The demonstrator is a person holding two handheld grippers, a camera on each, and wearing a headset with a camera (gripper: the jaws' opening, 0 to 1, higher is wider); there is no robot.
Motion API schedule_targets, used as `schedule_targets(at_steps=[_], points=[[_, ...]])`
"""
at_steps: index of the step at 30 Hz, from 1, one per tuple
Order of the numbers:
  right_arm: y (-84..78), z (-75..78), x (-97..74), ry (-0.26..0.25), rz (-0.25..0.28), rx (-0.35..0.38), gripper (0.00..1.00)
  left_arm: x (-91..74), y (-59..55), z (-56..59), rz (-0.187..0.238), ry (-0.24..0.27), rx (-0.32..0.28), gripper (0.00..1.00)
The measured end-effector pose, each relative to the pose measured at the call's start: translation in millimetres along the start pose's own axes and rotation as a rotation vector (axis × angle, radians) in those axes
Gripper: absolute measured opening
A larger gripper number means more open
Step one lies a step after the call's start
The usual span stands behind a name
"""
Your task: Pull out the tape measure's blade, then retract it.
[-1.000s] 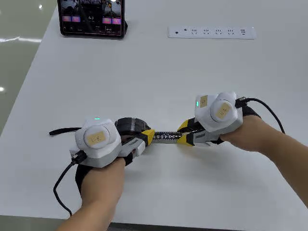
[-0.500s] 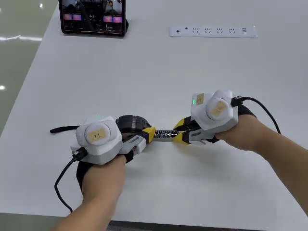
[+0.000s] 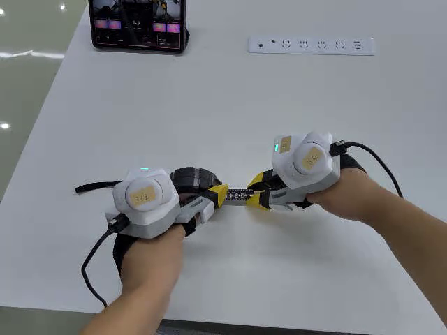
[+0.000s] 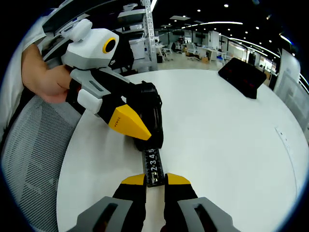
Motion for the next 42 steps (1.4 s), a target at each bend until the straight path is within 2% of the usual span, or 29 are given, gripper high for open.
schedule_targets(at_steps=[14, 19, 34, 42], points=[[10.2, -2.3, 11.1, -0.004, 0.029, 0.010, 0.10, -0.4, 0.1, -0.8, 0.007, -0.009, -0.017, 0.59], [13.2, -2.2, 14.7, -0.006, 0.038, 0.017, 0.10, -1.0, 1.0, -2.7, 0.010, -0.016, -0.043, 0.59], [15.7, -4.6, 18.3, 0.001, 0.045, 0.023, 0.09, -1.6, 0.5, -2.5, 0.008, -0.032, -0.028, 0.58], [19.9, -3.7, 20.5, 0.001, 0.048, 0.026, 0.09, -2.1, 1.1, -3.4, 0.005, -0.038, -0.042, 0.58]])
Point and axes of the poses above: the centre of the closed fingertips' face, and the gripper's own axes: x roughly forward along the fingers, z roughly to its right, y roughly out of its top, the point moved 5 cm from there along -x, roughly backward along the fingers, and after that the axes turned 1 degree about -y, right-handed, at the moved point
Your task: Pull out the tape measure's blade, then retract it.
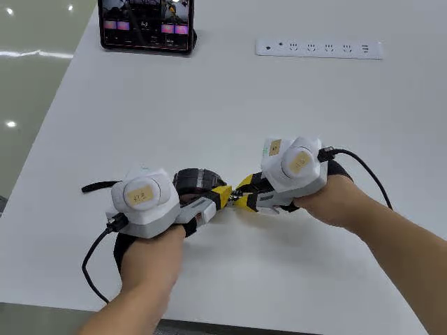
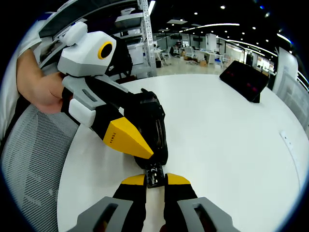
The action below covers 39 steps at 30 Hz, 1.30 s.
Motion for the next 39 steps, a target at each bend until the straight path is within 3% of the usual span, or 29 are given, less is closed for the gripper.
schedule_targets(at_steps=[7, 16, 32, 39], points=[[2.8, 2.3, -0.4, -0.002, -0.003, 0.002, 0.09, -0.2, 1.6, -2.1, 0.002, -0.006, -0.020, 0.57], [9.5, -2.4, 10.9, -0.012, -0.032, -0.014, 0.09, 2.4, 2.1, 0.3, -0.015, 0.018, 0.011, 0.57], [8.3, -3.1, 8.0, -0.013, -0.019, -0.009, 0.11, 0.3, 1.3, -1.6, -0.006, 0.006, 0.004, 0.59], [8.4, -4.8, 7.2, -0.006, -0.021, -0.019, 0.12, -0.2, 0.0, -0.4, 0.003, 0.005, 0.029, 0.60]])
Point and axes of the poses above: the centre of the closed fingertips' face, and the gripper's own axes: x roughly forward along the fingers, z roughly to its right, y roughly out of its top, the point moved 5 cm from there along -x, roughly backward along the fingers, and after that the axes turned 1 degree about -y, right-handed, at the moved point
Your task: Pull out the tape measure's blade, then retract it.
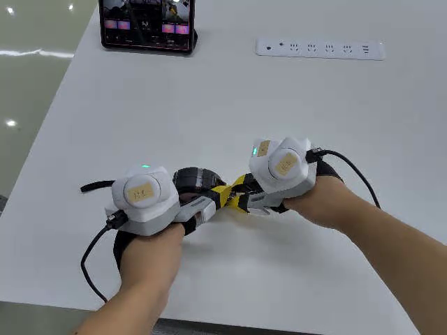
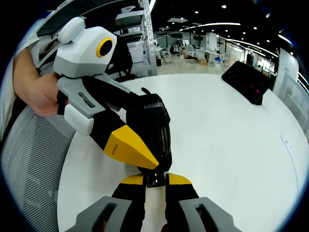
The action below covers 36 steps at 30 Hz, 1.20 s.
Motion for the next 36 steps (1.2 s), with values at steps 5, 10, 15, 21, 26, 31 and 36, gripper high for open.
schedule_targets(at_steps=[5, 10, 15, 21, 26, 31, 36], points=[[-0.4, 1.9, -4.3, 0.005, 0.007, -0.005, 0.14, 0.3, 0.7, -1.2, 0.006, -0.009, 0.000, 0.61], [0.7, 4.3, -10.1, 0.001, 0.024, 0.020, 0.20, 0.6, 2.3, -1.2, -0.004, -0.019, 0.029, 0.61], [2.1, 2.6, -11.8, -0.007, 0.034, 0.018, 0.28, -1.4, 2.7, -2.4, -0.017, -0.028, 0.056, 0.61], [2.1, 1.6, -13.2, -0.013, 0.044, 0.034, 0.34, -5.2, 2.0, -2.4, -0.027, -0.042, 0.057, 0.58], [2.4, 2.1, -16.7, -0.024, 0.047, 0.034, 0.35, -7.6, 2.9, -2.7, -0.023, -0.047, 0.069, 0.57], [4.2, 3.2, -20.9, -0.041, 0.057, 0.043, 0.39, -9.1, 2.5, -2.2, -0.028, -0.054, 0.075, 0.57], [4.0, 3.0, -24.1, -0.057, 0.064, 0.052, 0.45, -11.6, 3.3, -1.4, -0.033, -0.059, 0.091, 0.57]])
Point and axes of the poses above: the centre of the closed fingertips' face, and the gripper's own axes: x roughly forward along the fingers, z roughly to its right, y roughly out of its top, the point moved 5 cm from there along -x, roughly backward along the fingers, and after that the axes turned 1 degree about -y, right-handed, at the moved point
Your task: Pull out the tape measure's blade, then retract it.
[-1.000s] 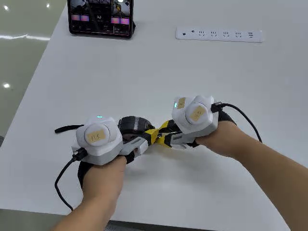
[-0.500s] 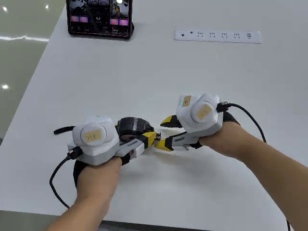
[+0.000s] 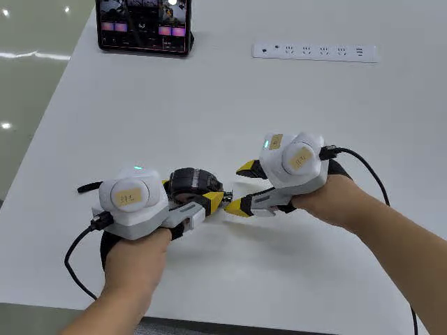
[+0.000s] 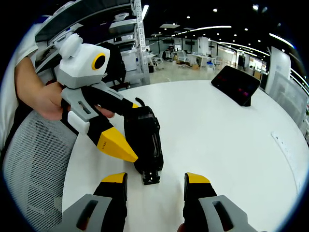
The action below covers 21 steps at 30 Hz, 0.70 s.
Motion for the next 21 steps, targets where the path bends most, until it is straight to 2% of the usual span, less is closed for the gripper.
schedule_targets(at_steps=[6, 11, 21], points=[[-4.2, -0.2, -4.4, -0.027, -0.004, 0.015, 0.53, -2.7, 1.8, -0.7, 0.006, -0.006, 0.018, 0.64], [-4.3, -2.4, -10.8, -0.048, 0.007, 0.025, 0.58, -7.5, 4.5, 3.3, 0.020, -0.031, 0.026, 0.69], [-3.6, -9.6, -27.5, -0.078, 0.052, 0.040, 0.65, -13.4, 1.9, 7.5, 0.011, -0.062, 0.106, 0.78]])
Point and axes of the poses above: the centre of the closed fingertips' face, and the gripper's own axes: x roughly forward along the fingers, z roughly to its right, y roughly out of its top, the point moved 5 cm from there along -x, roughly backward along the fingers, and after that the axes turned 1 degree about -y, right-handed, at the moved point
